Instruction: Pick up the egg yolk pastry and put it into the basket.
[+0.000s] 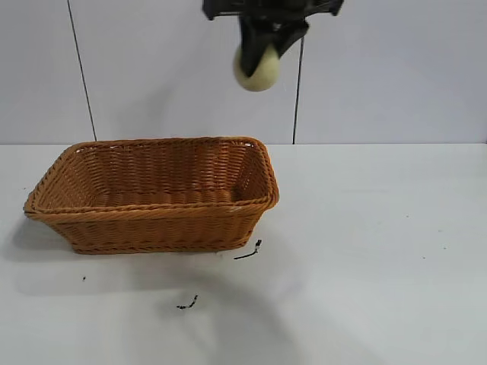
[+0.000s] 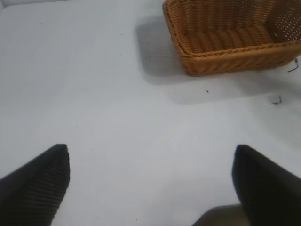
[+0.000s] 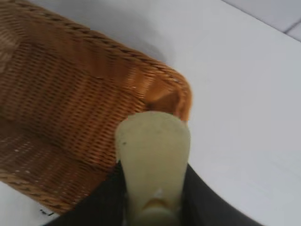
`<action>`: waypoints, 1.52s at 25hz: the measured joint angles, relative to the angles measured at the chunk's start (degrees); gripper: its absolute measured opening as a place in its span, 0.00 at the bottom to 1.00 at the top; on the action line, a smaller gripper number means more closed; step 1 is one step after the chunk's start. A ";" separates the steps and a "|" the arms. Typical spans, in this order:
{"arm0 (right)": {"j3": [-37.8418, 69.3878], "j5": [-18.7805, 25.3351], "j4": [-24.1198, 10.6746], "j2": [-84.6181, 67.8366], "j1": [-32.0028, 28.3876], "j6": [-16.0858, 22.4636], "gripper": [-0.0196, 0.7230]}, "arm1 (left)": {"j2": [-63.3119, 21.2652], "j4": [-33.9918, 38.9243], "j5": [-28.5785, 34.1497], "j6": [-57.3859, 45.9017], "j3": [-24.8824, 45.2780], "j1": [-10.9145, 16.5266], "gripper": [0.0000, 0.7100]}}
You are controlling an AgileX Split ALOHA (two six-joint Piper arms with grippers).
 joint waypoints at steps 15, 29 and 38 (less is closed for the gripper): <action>0.00 -11.17 0.19 15.57 5.43 0.20 0.24 | 0.00 0.00 0.00 0.00 0.00 0.00 0.98; -0.19 -11.10 0.44 13.77 5.47 1.70 0.95 | 0.00 0.00 0.00 0.00 0.00 0.00 0.98; -0.19 -6.99 -0.59 5.75 3.62 2.11 0.96 | 0.00 0.00 0.00 0.00 0.00 0.00 0.98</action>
